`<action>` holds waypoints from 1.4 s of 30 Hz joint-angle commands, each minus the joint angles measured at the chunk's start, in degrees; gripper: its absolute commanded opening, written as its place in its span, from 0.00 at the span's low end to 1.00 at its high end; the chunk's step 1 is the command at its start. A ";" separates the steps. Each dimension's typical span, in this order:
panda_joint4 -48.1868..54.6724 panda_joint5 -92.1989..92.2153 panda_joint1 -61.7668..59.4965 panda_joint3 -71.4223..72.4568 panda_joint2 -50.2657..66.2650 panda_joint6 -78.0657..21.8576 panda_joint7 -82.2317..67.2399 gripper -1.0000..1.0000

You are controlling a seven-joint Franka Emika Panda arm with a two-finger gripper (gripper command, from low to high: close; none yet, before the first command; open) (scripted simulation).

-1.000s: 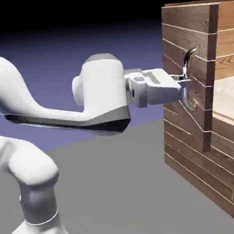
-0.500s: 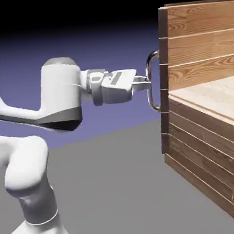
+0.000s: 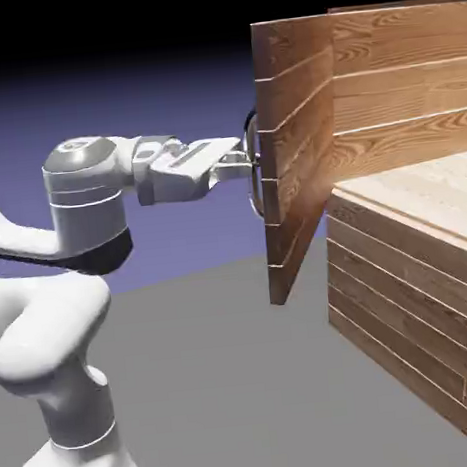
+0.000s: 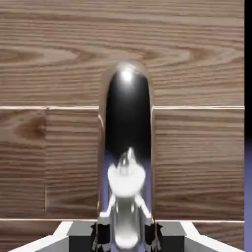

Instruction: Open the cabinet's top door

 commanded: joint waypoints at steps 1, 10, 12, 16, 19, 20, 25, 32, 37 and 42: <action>-0.80 2.54 1.23 0.55 -1.48 -1.98 -2.07 0.00; -4.67 22.84 14.09 12.78 -14.70 -23.96 -13.19 0.00; -4.48 26.79 16.65 16.87 -16.50 -28.90 -14.11 0.00; -3.00 33.84 20.67 25.18 -18.36 -37.97 -14.95 0.00; -0.92 38.74 22.61 31.40 -18.53 -44.45 -15.08 0.00; -0.02 40.33 23.03 33.48 -18.40 -46.62 -15.06 0.00; 6.56 48.27 22.71 43.86 -16.60 -57.99 -14.80 0.00; 17.21 60.84 12.61 53.85 -19.88 -67.77 -20.31 0.00; 27.59 65.05 5.17 57.98 -19.93 -77.25 -22.12 0.00; 37.97 67.39 -2.52 60.03 -19.92 -85.84 -23.96 0.00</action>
